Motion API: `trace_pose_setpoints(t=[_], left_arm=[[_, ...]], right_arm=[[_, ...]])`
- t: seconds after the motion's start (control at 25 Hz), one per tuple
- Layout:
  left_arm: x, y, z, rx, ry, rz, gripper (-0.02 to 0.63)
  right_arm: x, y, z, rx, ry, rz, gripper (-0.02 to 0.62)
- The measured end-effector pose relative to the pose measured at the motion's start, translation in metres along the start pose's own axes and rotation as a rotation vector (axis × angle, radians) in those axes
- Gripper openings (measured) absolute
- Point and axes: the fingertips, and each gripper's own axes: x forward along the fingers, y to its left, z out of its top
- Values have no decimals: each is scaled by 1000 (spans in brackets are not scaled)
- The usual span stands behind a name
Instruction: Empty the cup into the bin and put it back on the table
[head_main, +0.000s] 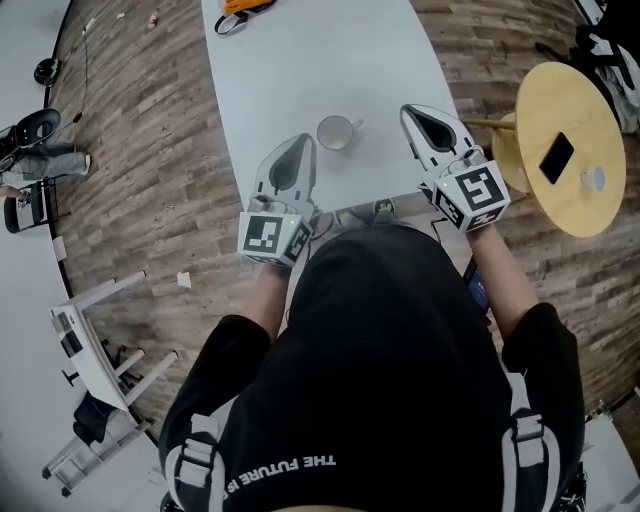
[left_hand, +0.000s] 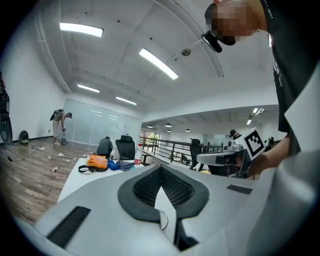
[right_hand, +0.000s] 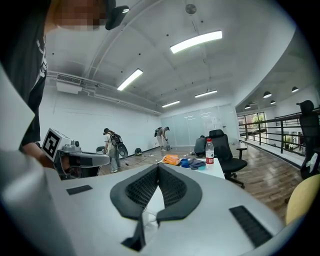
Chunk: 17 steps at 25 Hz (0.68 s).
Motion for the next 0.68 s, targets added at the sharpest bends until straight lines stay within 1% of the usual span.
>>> trace_pose_setpoints(t=[0.2,0.68], left_arm=[[-1,4,-3,23,14,-4,21],[3,5,-1,0,14,2,21]], right_arm=[[6,-2,2,-7,-1,0,15],[10,-1,-3,-9,23,4,17]])
